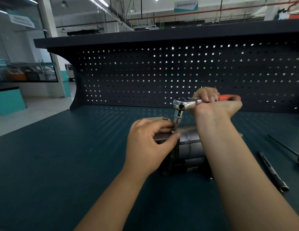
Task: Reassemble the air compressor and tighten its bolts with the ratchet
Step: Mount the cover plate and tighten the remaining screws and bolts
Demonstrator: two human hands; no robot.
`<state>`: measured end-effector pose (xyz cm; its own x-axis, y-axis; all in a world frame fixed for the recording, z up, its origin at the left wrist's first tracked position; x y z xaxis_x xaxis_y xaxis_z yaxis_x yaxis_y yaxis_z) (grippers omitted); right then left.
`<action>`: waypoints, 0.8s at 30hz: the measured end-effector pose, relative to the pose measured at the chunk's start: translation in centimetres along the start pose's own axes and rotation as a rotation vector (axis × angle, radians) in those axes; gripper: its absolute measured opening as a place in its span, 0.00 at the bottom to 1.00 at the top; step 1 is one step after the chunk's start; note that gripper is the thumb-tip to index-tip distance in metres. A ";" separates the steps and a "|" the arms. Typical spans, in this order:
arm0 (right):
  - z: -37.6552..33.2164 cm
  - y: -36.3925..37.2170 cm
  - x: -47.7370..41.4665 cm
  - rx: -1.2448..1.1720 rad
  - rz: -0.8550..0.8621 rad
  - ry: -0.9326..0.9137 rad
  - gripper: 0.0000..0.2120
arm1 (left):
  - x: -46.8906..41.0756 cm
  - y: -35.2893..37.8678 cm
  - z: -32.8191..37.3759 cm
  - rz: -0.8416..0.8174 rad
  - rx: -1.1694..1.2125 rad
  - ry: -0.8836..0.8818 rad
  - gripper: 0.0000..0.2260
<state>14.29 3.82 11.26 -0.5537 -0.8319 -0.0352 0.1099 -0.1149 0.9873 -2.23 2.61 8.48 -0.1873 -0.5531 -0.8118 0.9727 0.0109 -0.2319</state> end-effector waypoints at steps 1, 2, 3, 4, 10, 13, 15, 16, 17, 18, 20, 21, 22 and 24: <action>0.1 0.0 0.1 0.015 -0.004 -0.008 0.19 | 0.0 0.0 -0.1 0.000 0.001 -0.002 0.11; 0.1 0.1 0.2 0.031 -0.005 -0.015 0.19 | 0.0 0.0 -0.1 -0.002 0.003 -0.005 0.11; 0.2 0.0 0.3 0.046 0.000 -0.022 0.19 | 0.0 0.0 -0.1 -0.006 0.007 -0.007 0.11; 0.2 0.0 0.4 0.061 0.008 -0.031 0.19 | 0.0 0.0 -0.1 -0.008 0.007 -0.002 0.11; -0.7 0.7 1.0 0.184 -0.067 -0.114 0.19 | -0.6 0.0 0.2 -0.012 -0.017 0.035 0.13; -0.9 0.8 1.9 0.260 -0.107 -0.152 0.21 | -0.8 -0.1 0.0 -0.005 -0.002 0.032 0.15; -1.4 0.7 2.4 0.297 -0.103 -0.213 0.21 | -0.8 -0.1 -0.1 0.001 0.012 0.020 0.14; -1.6 0.6 2.6 0.307 -0.098 -0.244 0.21 | -0.7 -0.1 -0.1 -0.002 0.012 0.018 0.14; -1.9 0.5 2.8 0.314 -0.098 -0.270 0.21 | -0.7 -0.1 -0.1 -0.012 0.004 0.021 0.15; -2.1 0.4 3.0 0.316 -0.101 -0.289 0.22 | -0.8 0.0 -0.1 -0.031 -0.006 0.021 0.17; -2.4 0.1 3.5 0.305 -0.122 -0.314 0.24 | -0.9 0.1 -0.3 -0.076 -0.007 -0.002 0.17; -2.6 0.1 3.9 0.297 -0.143 -0.320 0.25 | -0.9 0.1 -0.4 -0.094 0.000 -0.017 0.17; -2.7 0.0 4.3 0.294 -0.164 -0.327 0.26 | -1.0 0.1 -0.5 -0.111 0.004 -0.032 0.17; -3.1 -0.1 5.1 0.313 -0.213 -0.359 0.31 | -1.1 0.3 -0.7 -0.147 -0.007 -0.062 0.17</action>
<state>13.99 -2.05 10.46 -0.7910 -0.5631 -0.2393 -0.2577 -0.0481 0.9650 -1.78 3.84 8.91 -0.3185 -0.5995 -0.7343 0.9345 -0.0684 -0.3495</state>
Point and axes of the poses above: each hand's wrist, its own x-axis away from the middle knuckle, its own y-axis out of the palm, z = x × y, the point moved 7 cm from there along -x, towards the middle knuckle, and after that the axes turned 5 degrees about x, right-handed, at the moved point
